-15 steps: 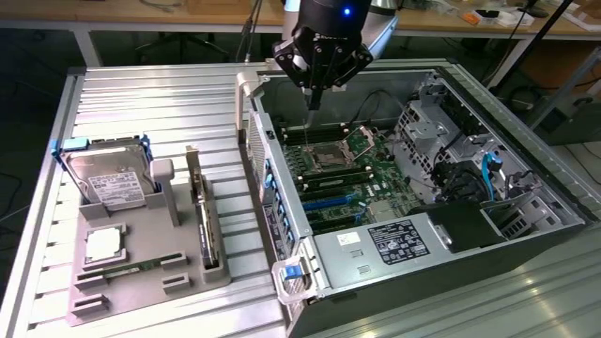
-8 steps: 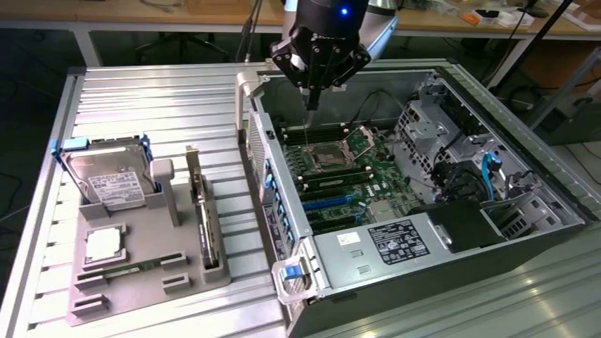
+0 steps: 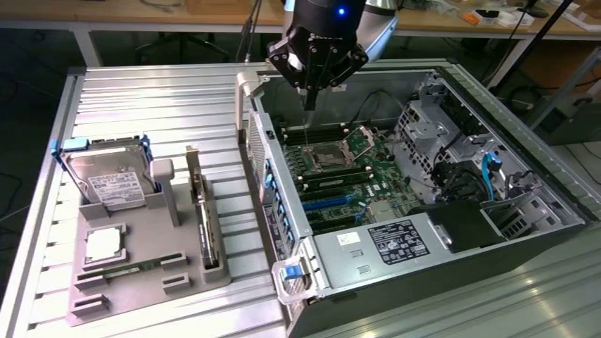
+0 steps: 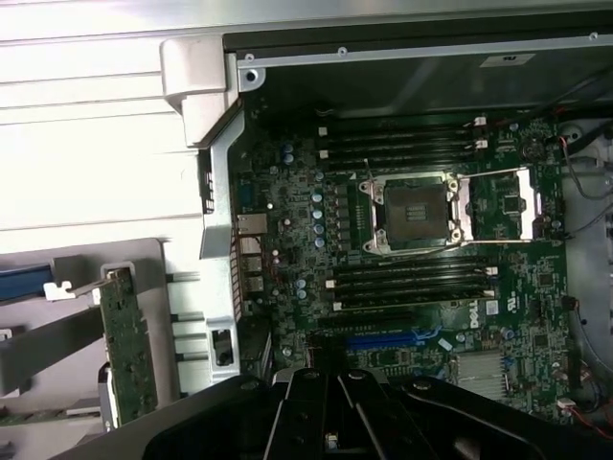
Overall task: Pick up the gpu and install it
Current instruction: 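Reach for the gpu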
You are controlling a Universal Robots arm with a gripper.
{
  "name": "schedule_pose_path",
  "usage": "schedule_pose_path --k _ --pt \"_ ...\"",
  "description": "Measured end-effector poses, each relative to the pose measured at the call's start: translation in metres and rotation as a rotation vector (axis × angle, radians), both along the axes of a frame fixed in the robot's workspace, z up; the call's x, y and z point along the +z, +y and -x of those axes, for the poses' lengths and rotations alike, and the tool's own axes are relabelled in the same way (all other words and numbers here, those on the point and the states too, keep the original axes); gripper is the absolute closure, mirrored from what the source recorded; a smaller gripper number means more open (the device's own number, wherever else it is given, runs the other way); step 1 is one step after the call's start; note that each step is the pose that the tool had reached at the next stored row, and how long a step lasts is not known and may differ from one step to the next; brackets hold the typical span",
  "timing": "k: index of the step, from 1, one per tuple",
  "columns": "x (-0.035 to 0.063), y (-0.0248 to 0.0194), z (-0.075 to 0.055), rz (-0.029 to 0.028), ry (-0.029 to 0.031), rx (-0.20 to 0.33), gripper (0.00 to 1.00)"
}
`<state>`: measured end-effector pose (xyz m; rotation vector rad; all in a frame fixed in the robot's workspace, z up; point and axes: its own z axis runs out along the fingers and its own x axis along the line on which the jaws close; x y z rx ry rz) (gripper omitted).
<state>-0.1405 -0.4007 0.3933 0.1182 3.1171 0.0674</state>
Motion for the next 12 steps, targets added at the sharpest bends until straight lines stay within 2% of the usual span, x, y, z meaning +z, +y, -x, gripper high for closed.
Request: schedule_pose_path --k 12 --pt "0.0 -0.0004 0.0022 0.0 0.0009 0.0 0.89"
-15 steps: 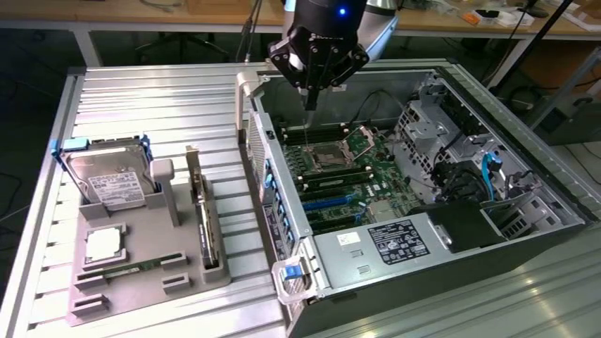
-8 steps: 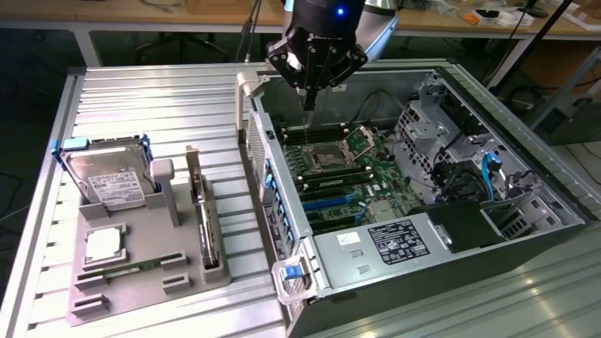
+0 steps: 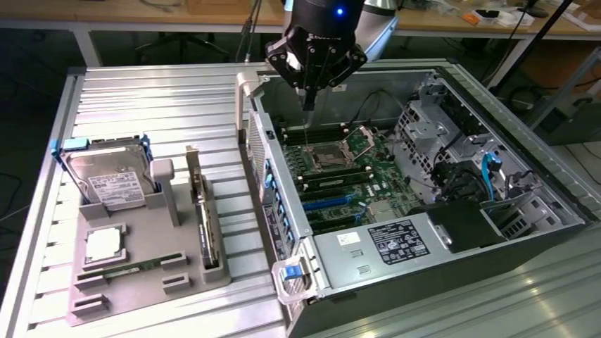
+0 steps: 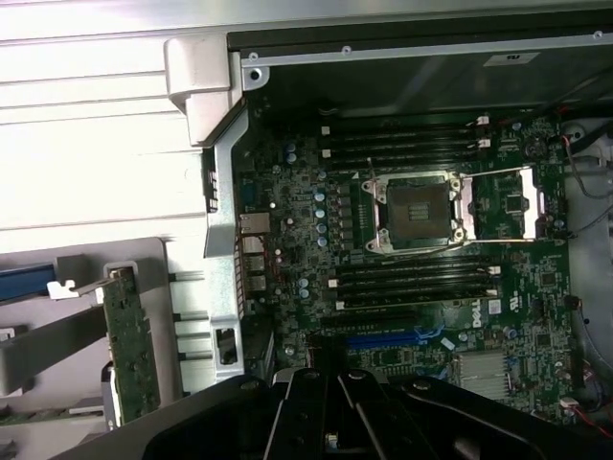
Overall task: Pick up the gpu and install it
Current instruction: 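Reach for the gpu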
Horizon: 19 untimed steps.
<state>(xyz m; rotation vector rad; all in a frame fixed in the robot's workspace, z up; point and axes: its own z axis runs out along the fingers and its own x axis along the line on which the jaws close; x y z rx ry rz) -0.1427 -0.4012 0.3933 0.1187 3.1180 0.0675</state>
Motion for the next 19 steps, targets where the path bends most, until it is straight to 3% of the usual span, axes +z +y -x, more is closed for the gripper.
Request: schedule_pose_path --k 19 --pt "0.0 0.0 0.0084 0.0 0.0 0.0 0.89"
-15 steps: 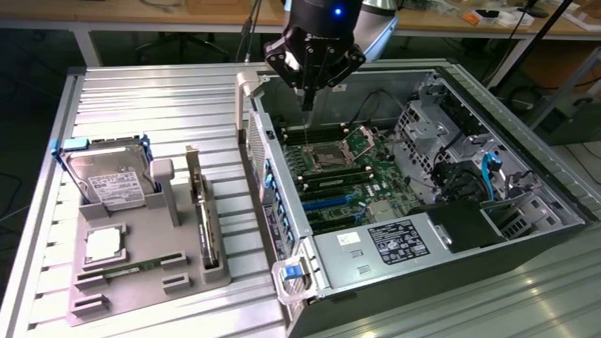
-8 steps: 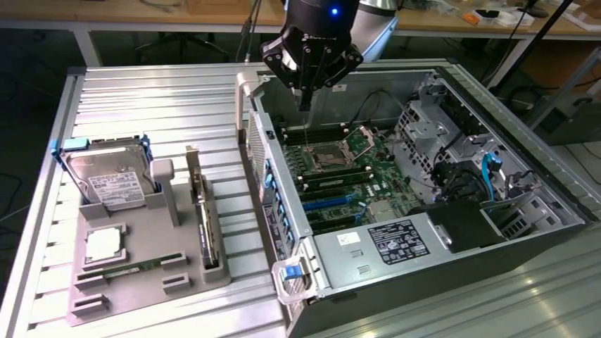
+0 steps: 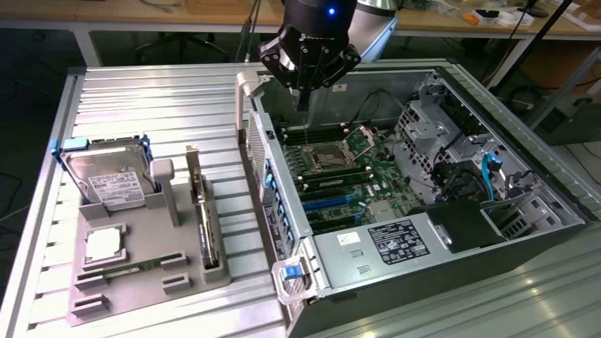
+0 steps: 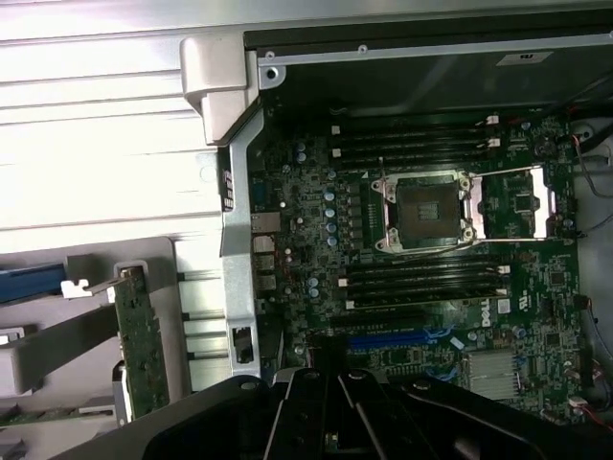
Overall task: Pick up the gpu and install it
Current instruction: 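Reach for the gpu, then pick up the gpu and move the gpu toward the slot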
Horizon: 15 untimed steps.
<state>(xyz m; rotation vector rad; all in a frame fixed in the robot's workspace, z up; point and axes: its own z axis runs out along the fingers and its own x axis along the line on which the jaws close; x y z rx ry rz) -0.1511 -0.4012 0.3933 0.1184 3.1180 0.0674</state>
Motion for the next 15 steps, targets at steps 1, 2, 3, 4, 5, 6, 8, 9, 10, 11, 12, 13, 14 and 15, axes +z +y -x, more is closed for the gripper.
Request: schedule_pose_path --k 1,2,3,4,5,6,8,9,10,11,12,13,14,15 --pt "0.0 0.0 0.0004 0.0 0.0 0.0 0.89" --pt "0.0 0.0 0.0008 0.0 0.0 0.0 0.89" --pt "0.0 0.0 0.0011 0.0 0.0 0.0 0.89" --pt "0.0 0.0 0.0014 0.0 0.0 0.0 0.89" --pt "0.0 0.0 0.0017 0.0 0.0 0.0 0.89" --pt "0.0 0.0 0.0021 0.0 0.0 0.0 0.89" --pt "0.0 0.0 0.0028 0.0 0.0 0.0 0.89" --pt "0.0 0.0 0.0034 0.0 0.0 0.0 0.89" --pt "0.0 0.0 0.0038 0.0 0.0 0.0 0.89" --pt "0.0 0.0 0.0043 0.0 0.0 0.0 0.89" --pt "0.0 0.0 0.0049 0.0 0.0 0.0 0.89" --pt "0.0 0.0 0.0057 0.0 0.0 0.0 0.89" --pt "0.0 0.0 0.0064 0.0 0.0 0.0 0.89" --pt "0.0 0.0 0.0071 0.0 0.0 0.0 0.89"
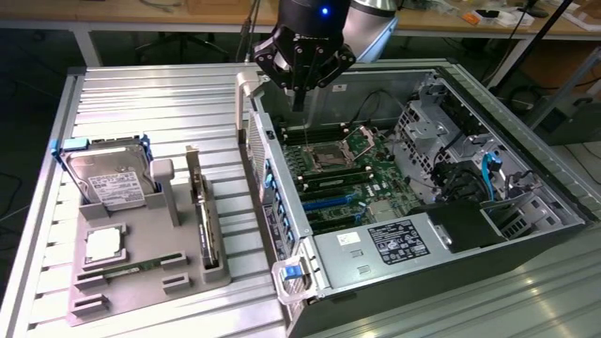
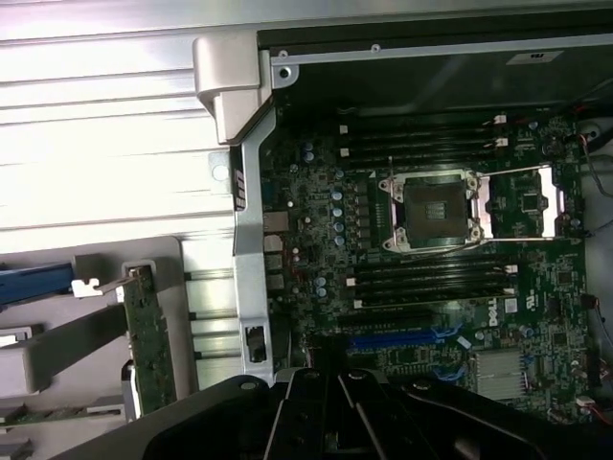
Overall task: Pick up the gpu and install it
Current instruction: 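Pick up the gpu and move the gpu toward the slot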
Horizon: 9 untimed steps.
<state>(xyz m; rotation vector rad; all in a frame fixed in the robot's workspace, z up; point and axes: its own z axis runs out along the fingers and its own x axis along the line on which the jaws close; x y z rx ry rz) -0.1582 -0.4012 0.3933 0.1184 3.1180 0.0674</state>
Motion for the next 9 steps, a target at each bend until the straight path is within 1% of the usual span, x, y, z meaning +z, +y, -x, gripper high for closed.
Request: schedule_pose_path --k 9 --pt "0.0 0.0 0.0046 0.0 0.0 0.0 0.89"
